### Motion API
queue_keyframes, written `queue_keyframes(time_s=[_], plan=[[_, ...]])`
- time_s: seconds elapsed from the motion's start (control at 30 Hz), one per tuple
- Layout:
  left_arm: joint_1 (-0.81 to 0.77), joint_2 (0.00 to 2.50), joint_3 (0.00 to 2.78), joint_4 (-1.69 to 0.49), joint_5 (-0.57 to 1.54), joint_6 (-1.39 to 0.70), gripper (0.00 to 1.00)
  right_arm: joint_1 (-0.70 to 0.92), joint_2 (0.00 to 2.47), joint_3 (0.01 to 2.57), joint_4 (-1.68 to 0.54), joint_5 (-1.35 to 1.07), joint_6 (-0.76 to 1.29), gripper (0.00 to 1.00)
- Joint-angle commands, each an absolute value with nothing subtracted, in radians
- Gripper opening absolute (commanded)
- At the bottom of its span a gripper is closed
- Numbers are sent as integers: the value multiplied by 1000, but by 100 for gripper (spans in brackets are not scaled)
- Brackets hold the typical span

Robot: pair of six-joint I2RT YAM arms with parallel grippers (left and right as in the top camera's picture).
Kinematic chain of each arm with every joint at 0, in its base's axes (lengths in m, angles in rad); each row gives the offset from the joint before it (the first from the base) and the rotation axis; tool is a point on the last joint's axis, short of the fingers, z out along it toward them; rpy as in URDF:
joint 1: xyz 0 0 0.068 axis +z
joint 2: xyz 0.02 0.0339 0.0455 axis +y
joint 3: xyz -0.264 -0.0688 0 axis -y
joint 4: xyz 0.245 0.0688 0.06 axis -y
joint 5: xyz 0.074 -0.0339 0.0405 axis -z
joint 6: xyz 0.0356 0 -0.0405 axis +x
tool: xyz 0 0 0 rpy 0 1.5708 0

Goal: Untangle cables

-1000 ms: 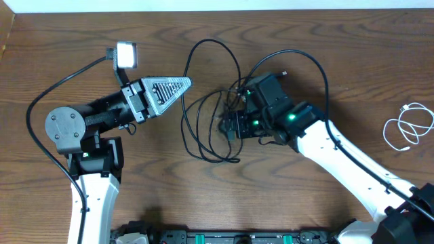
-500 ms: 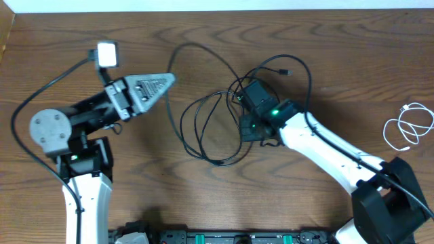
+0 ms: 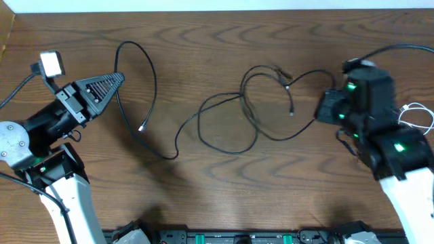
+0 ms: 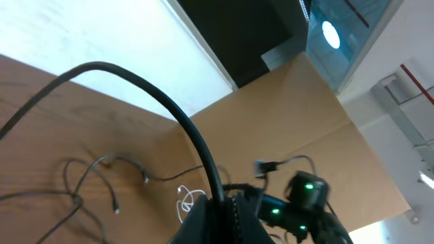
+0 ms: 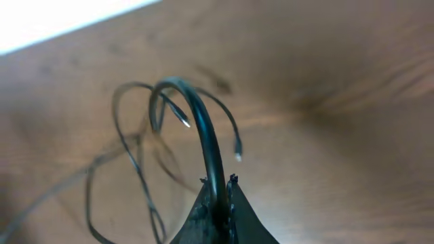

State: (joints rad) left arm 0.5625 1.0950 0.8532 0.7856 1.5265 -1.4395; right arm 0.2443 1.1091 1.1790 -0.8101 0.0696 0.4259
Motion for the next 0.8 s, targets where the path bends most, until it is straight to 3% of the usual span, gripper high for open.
queue_keyframes(time_s=[0.0, 0.17, 0.5, 0.63, 0.77], plan=[[558, 1097, 817, 791, 1560, -1415, 8, 224, 1092, 1182, -802, -12, 376, 1], [557, 1097, 756, 791, 1559, -1384, 8, 230, 1098, 1182, -772, -299, 348, 1], [557, 1100, 722, 791, 1563, -1360, 8, 257, 1104, 1182, -751, -361, 284, 1], [557, 1108, 722, 791, 1571, -1293, 8, 236, 1049, 1182, -672, -731, 38, 1], [557, 1118, 722, 791, 1571, -1290, 8, 204, 969, 1182, -476, -1033, -61, 1]])
